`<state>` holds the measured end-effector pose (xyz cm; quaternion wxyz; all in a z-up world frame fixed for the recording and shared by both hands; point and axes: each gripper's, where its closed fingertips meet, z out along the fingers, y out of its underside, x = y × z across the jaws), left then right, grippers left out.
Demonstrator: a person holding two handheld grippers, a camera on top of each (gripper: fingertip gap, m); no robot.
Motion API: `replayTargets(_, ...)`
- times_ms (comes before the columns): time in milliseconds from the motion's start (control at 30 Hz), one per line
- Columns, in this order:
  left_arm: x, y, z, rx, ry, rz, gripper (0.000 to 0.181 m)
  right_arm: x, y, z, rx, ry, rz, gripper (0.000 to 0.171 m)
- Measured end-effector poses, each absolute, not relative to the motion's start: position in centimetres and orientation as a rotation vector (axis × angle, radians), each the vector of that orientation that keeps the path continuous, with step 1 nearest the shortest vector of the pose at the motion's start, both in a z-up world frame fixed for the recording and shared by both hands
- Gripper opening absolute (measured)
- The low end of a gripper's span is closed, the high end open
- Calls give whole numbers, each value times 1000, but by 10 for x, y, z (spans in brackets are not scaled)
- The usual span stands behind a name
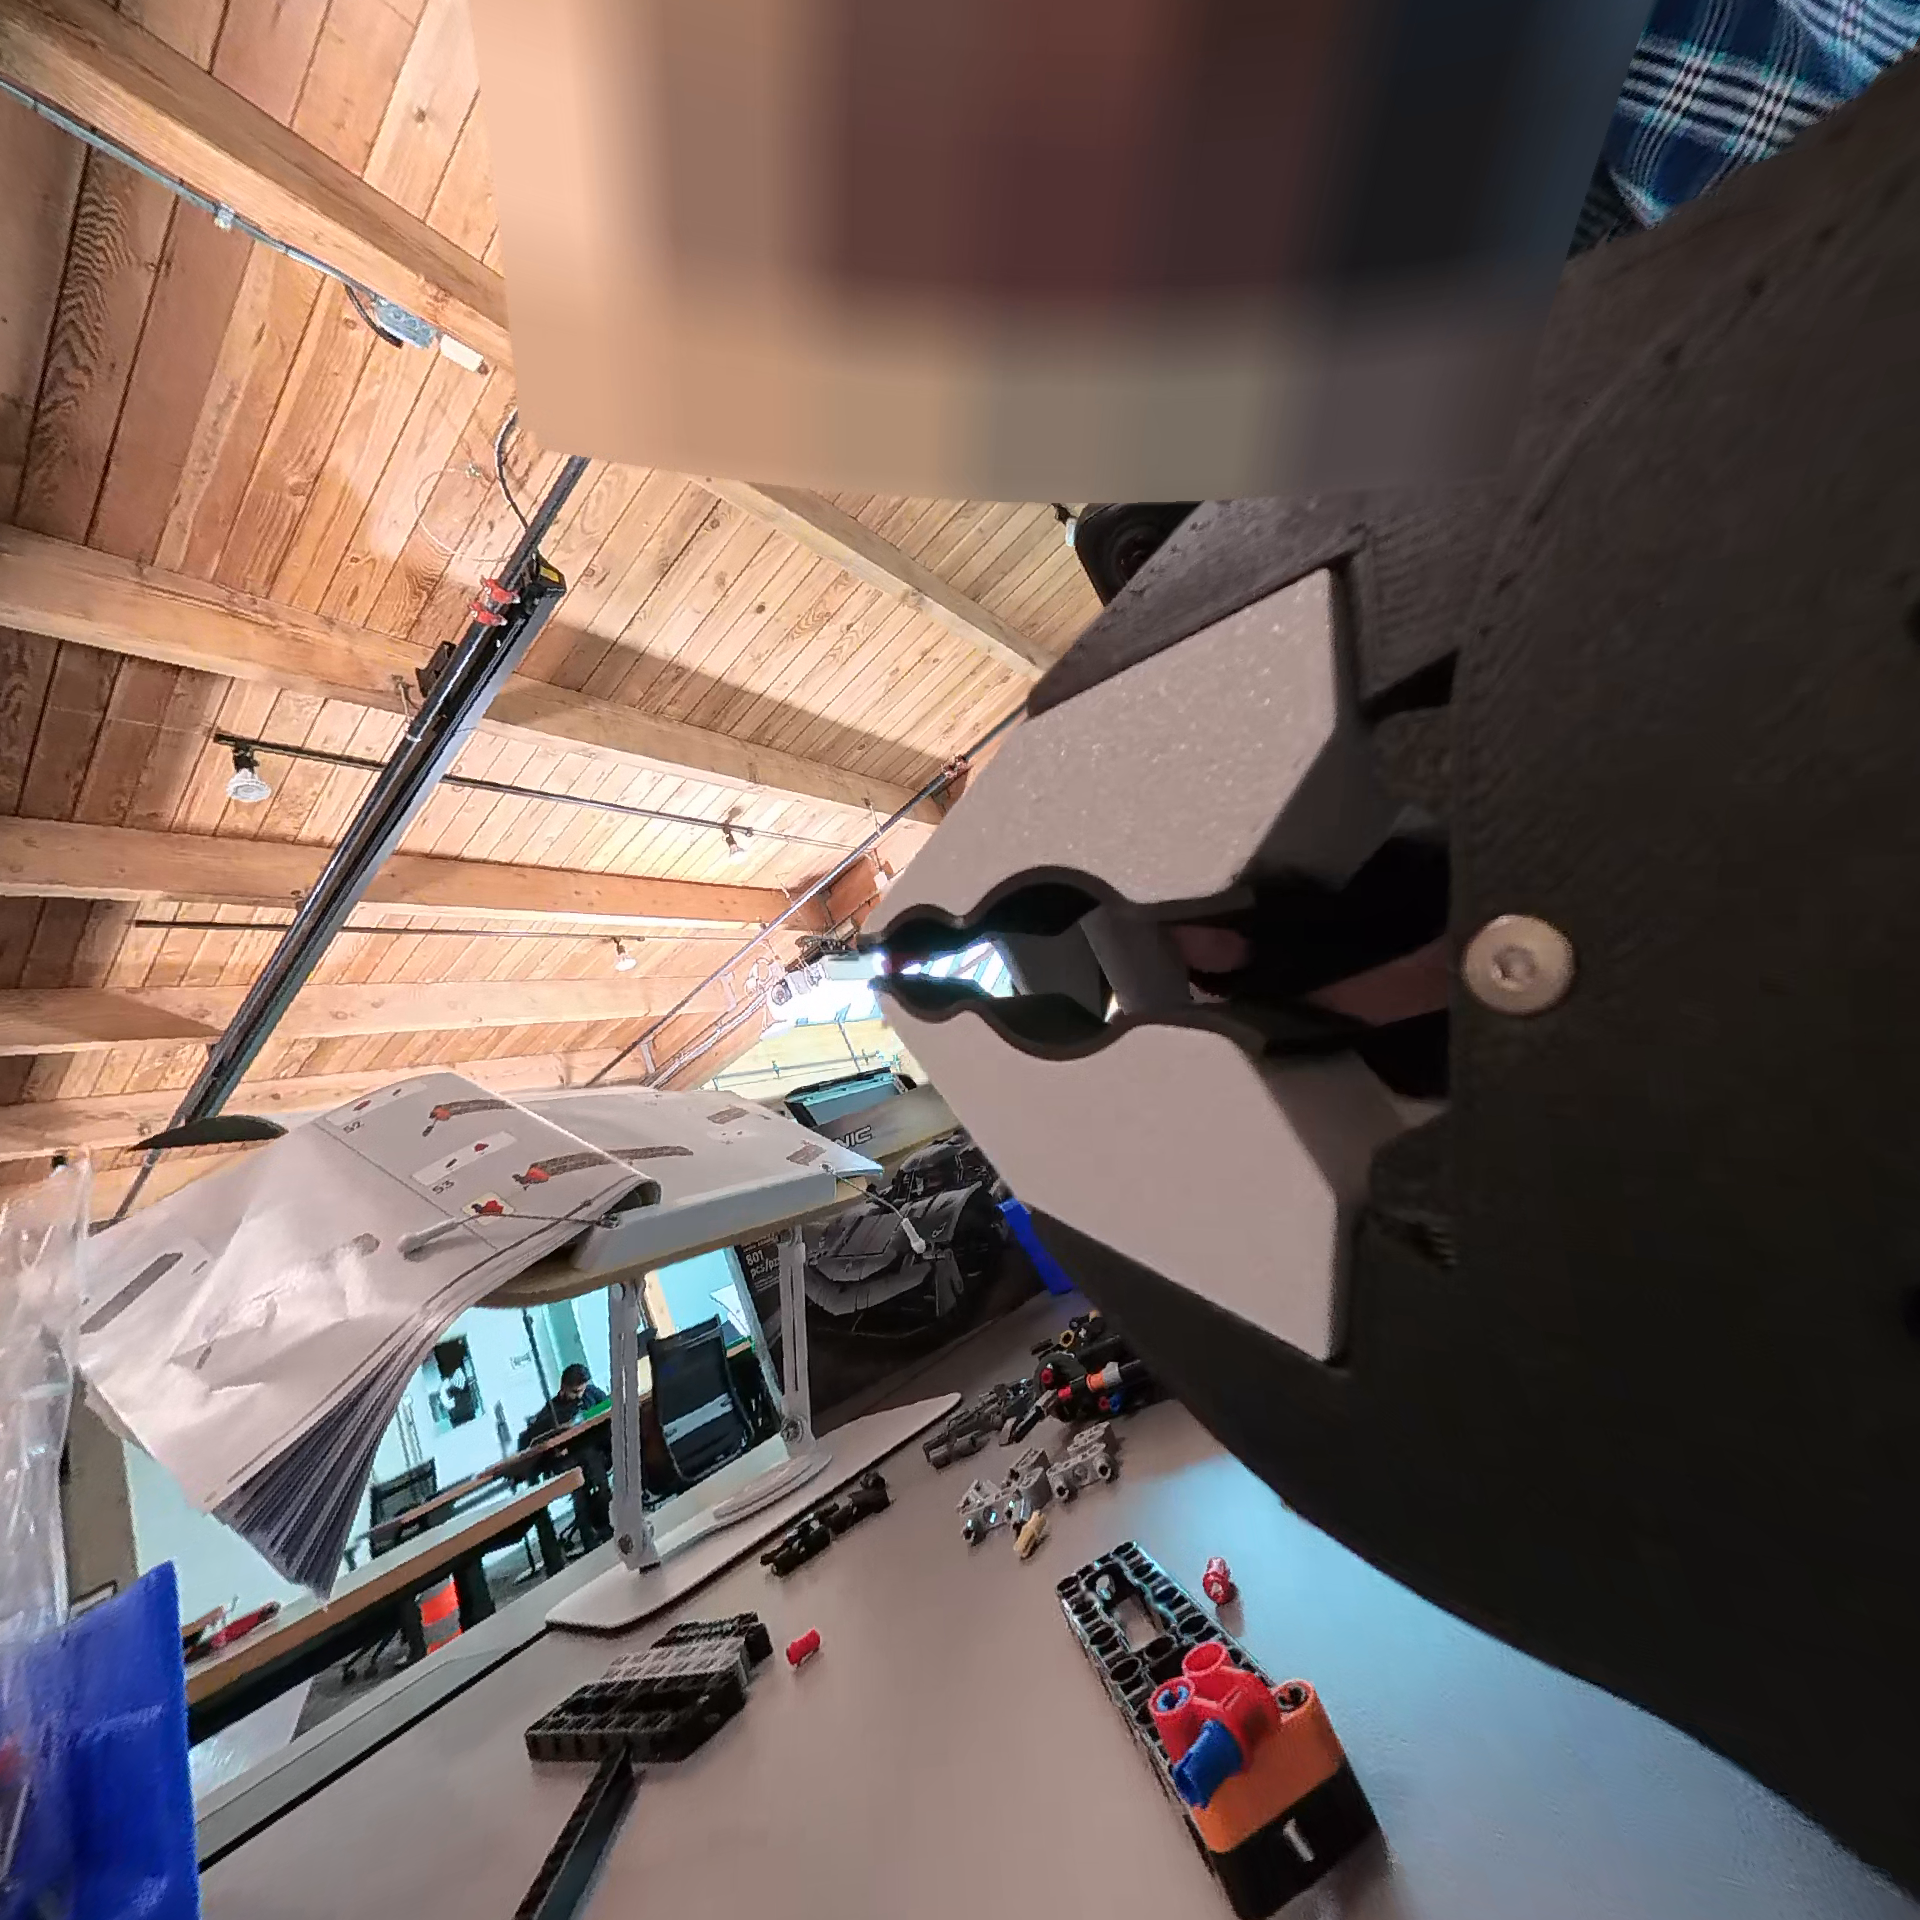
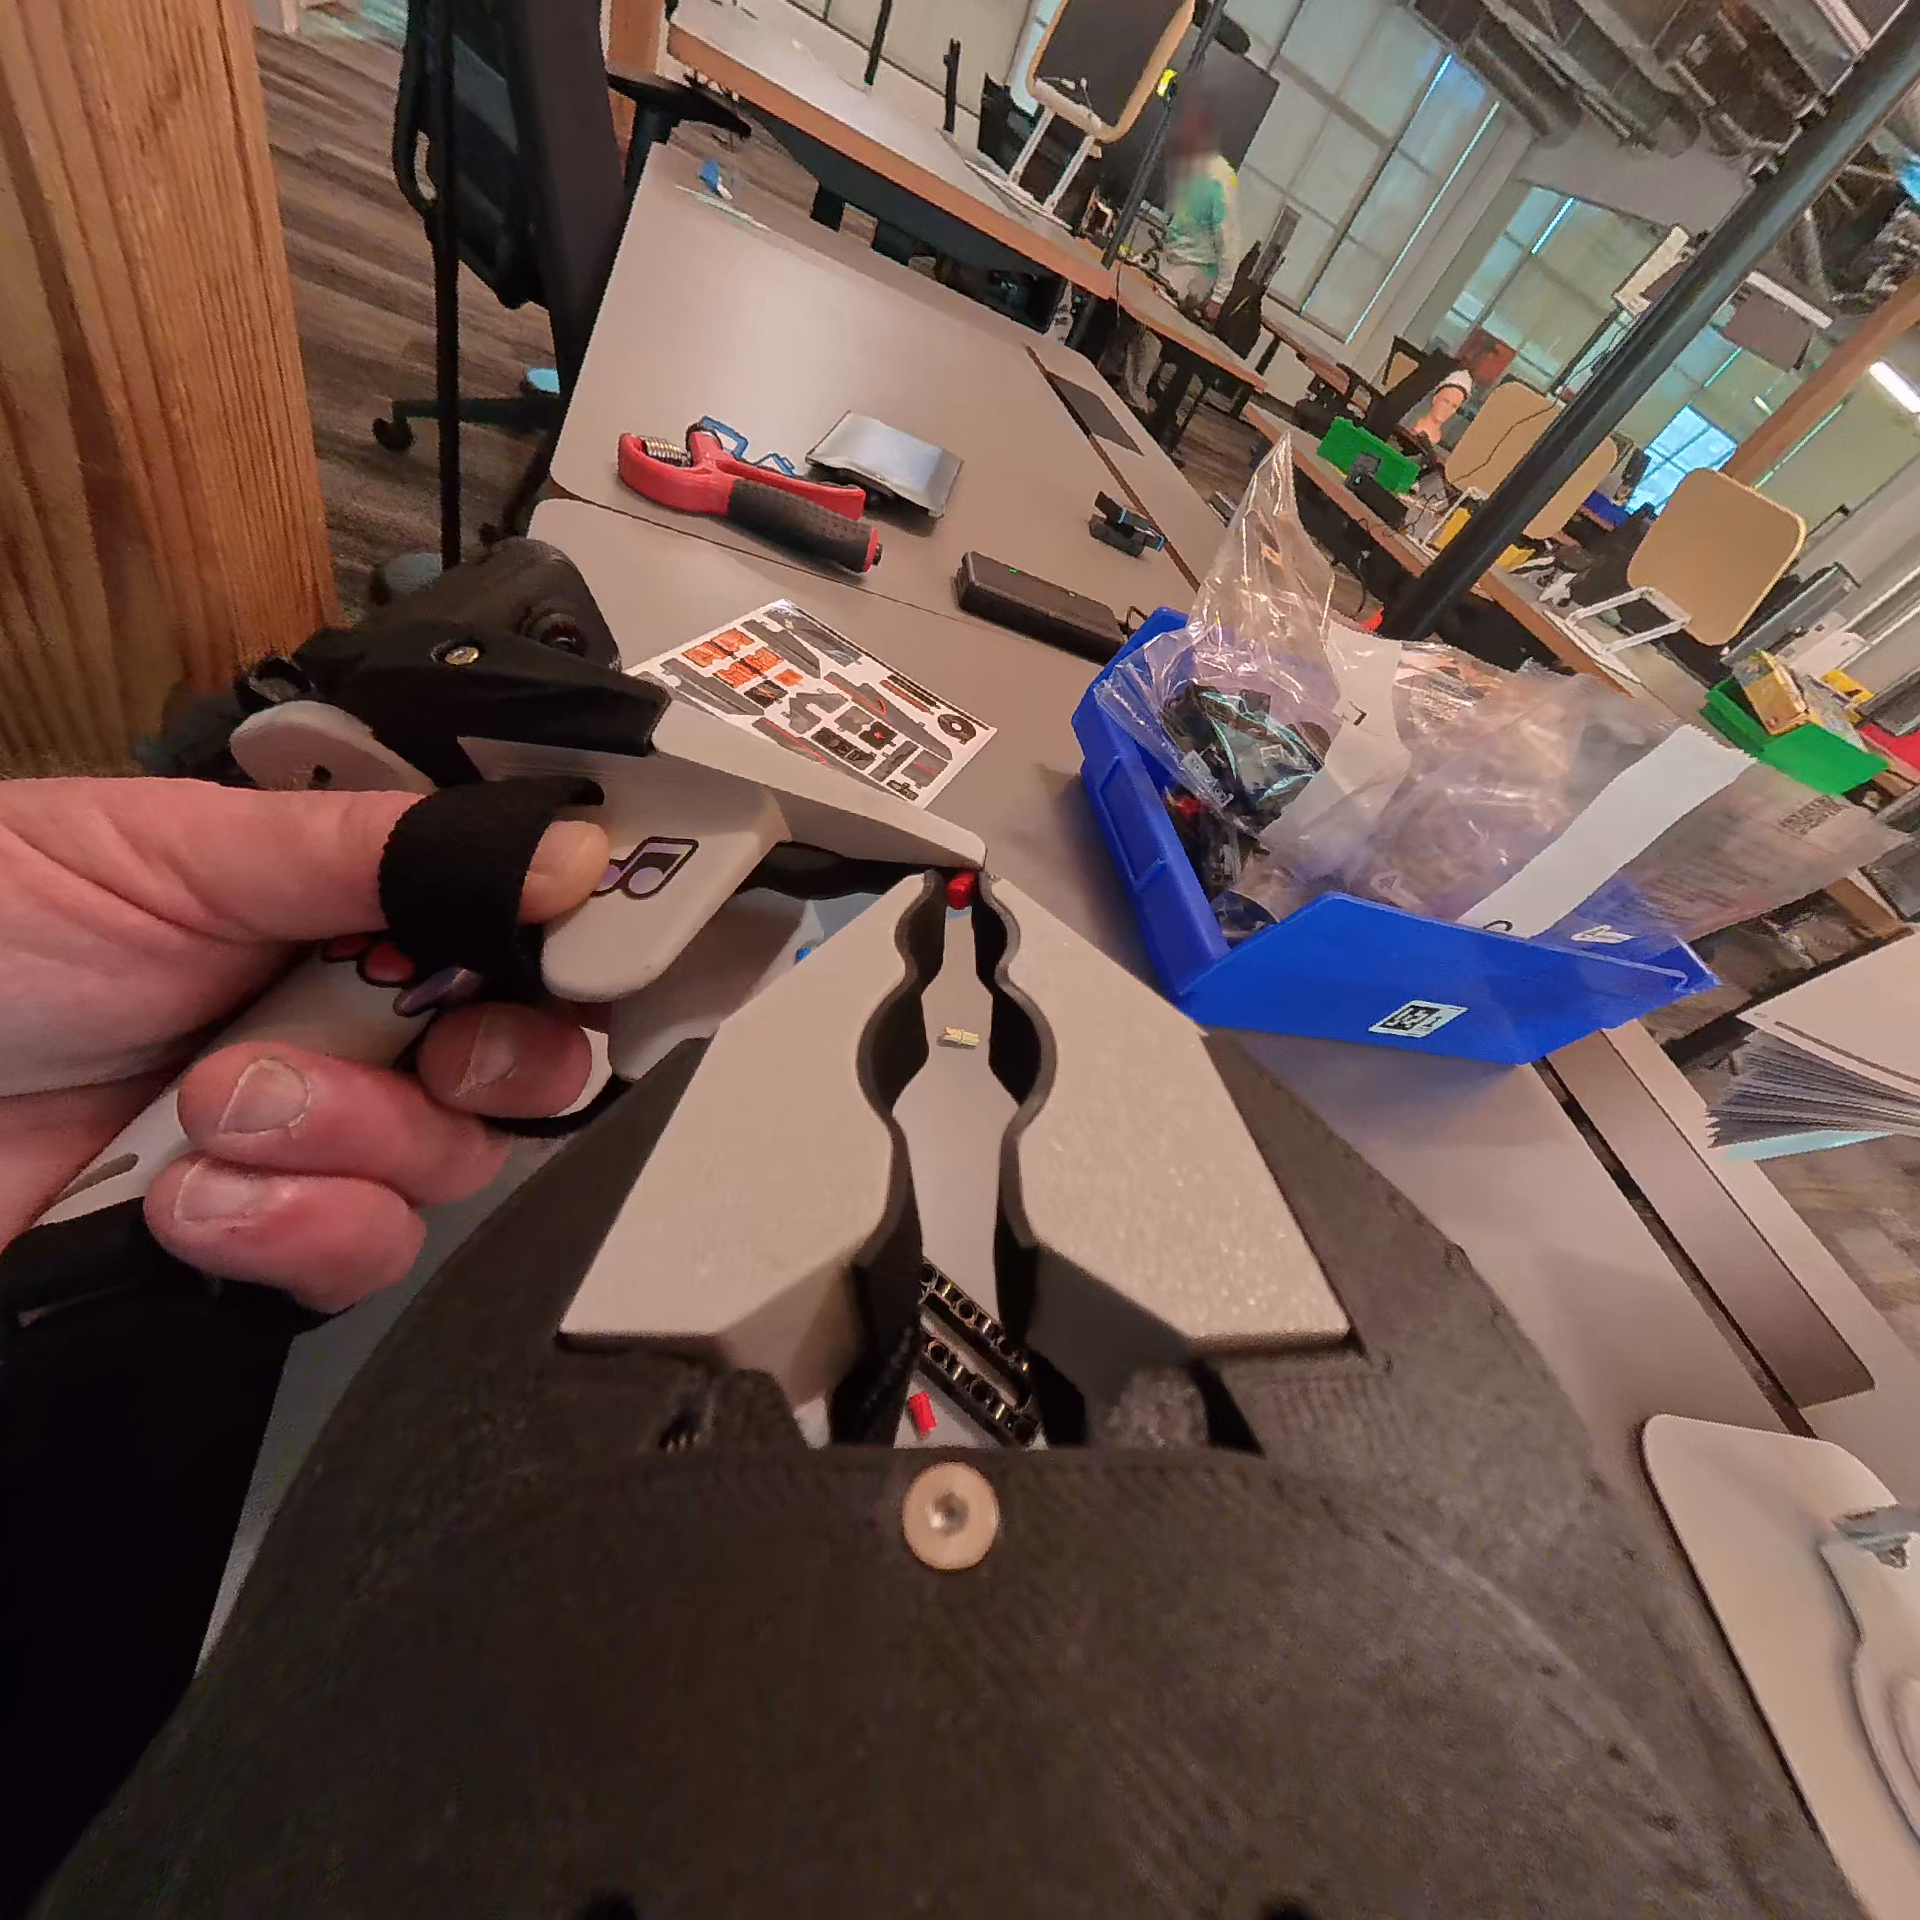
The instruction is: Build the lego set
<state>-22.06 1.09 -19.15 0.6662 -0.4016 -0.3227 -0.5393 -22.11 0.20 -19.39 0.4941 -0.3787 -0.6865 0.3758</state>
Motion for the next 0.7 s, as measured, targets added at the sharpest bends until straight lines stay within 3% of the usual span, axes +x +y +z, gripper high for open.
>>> replayTargets(133,-219,12,-190,-909,-701,-1240,5,-218,5,-193,-944,-1682,982,2)
replayTargets(300,-225,2,-195,-1035,-636,-1132,21,-213,21,-206,-1045,-1814,1039,2)
replayTargets(700,-215,14,-284,-1925,-240,-436,49,-207,57,-288,-1205,-2523,870,1)
